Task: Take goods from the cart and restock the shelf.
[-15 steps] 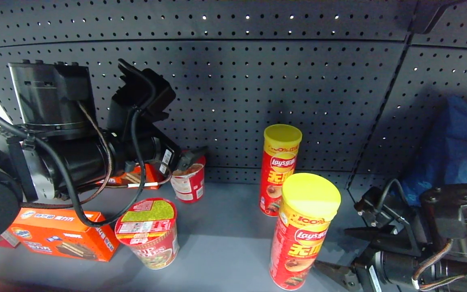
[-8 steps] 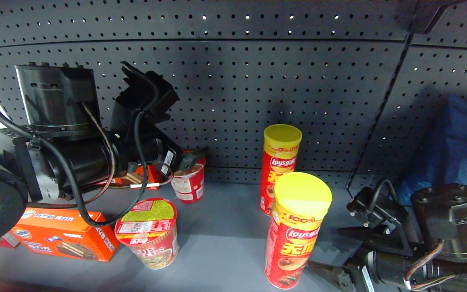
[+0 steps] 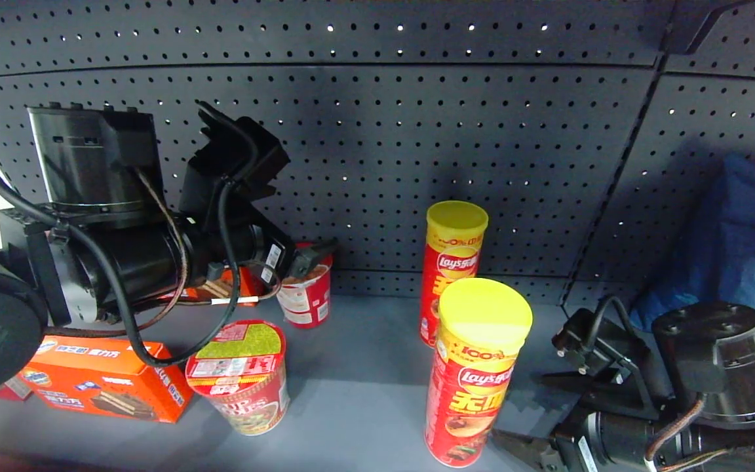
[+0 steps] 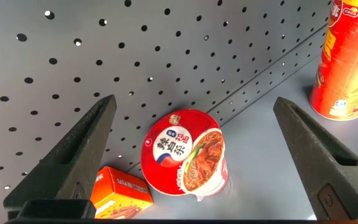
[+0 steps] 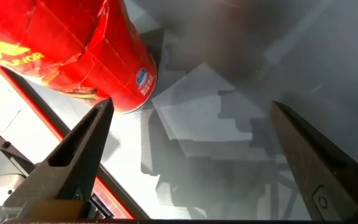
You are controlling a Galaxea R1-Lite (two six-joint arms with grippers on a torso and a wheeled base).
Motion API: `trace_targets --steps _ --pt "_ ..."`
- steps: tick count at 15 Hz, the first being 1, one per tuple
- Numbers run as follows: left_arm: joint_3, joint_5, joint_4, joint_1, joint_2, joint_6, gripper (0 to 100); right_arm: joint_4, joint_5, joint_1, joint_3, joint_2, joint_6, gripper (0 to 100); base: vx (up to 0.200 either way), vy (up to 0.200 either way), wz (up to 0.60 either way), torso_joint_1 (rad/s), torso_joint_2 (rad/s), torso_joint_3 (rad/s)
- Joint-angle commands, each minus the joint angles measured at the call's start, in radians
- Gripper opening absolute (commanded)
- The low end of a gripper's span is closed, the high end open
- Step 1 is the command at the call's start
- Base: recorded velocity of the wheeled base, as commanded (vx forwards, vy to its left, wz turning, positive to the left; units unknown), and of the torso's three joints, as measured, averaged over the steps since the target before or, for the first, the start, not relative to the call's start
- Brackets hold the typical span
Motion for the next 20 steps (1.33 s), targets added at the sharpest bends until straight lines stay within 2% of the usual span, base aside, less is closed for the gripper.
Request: trace_targets --steps 1,8,15,20 --pt "0.001 0.000 0.000 0.000 0.002 0.000 100 0.000 0.001 0.001 0.002 0.003 0.000 100 0.000 0.000 0.00 0.000 0.00 0.000" --pt "0.003 0.000 0.000 0.000 0.002 0.000 100 0.000 0.000 0.003 -0.002 0.006 0.000 100 0.000 0.000 0.00 0.000 0.00 0.000" --pt "0.004 0.000 0.000 0.000 0.002 0.000 100 -0.005 -0.003 -0.045 -0.034 -0.018 0.001 100 0.000 0.000 0.00 0.000 0.00 0.000" --pt "0.007 0.000 0.000 0.000 0.001 0.000 100 -0.006 0.000 -0.043 -0.054 0.011 0.001 100 0.000 0.000 0.00 0.000 0.00 0.000"
